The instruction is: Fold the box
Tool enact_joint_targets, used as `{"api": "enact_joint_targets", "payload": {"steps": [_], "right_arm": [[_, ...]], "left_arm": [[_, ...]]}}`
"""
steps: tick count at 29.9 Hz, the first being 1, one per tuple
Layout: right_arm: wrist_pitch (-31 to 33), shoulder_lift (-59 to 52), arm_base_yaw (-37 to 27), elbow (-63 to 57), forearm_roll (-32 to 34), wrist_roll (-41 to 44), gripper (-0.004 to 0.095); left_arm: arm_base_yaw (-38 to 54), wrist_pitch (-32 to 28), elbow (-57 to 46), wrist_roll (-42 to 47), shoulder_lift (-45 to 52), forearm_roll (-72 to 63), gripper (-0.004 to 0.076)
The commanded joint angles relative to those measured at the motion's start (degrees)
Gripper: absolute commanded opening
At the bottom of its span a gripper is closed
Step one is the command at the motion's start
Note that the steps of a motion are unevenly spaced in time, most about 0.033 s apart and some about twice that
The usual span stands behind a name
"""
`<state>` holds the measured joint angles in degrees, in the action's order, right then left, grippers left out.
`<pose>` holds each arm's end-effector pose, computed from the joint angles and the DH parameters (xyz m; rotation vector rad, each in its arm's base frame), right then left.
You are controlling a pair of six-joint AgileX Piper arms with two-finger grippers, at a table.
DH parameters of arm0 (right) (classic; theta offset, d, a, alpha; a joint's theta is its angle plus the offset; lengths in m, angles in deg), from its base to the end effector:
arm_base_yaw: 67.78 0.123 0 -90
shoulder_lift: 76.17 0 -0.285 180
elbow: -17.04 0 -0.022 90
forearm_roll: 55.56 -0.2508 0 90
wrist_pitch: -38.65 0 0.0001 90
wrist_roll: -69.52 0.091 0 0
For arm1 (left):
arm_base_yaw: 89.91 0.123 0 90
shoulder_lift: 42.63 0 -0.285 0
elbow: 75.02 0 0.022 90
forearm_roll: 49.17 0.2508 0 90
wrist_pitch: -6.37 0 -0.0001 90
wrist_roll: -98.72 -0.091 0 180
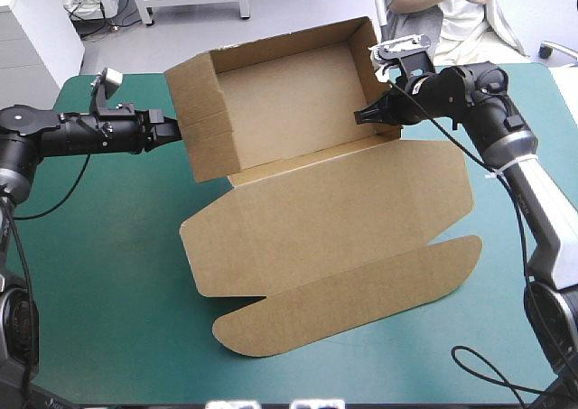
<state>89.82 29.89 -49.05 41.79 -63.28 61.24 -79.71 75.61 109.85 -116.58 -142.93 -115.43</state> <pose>0.3667 0.1344 0.3956 -0.4977 2.2624 0.2570 0.3400 -0.0180 0.3644 0.1572 2.2121 -1.1832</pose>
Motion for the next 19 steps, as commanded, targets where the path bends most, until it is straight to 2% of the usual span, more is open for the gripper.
{"api": "enact_joint_targets", "payload": {"steps": [1,6,13,16,19], "right_arm": [[-3.6,-2.8,0.0,1.9,-1.4,1.0,-0.0013],[-2.3,-2.8,0.0,1.9,-1.3,1.0,-0.0013],[-1.5,-2.8,0.0,1.9,-1.2,1.0,-0.0013],[-1.3,-2.8,0.0,1.9,-1.2,1.0,-0.0013],[-0.8,-2.8,0.0,1.9,-1.2,1.0,-0.0013]], "left_arm": [[-2.7,4.1,1.5,0.8,2.7,-4.2,0.0004],[-4.8,0.1,1.5,5.4,3.5,-3.3,-0.0010],[-9.1,-10.4,1.5,14.7,9.2,10.5,-0.0010],[-11.7,-12.4,1.5,18.7,10.6,16.3,-0.0011],[-14.0,-12.5,1.5,18.8,10.8,16.8,-0.0010]]}}
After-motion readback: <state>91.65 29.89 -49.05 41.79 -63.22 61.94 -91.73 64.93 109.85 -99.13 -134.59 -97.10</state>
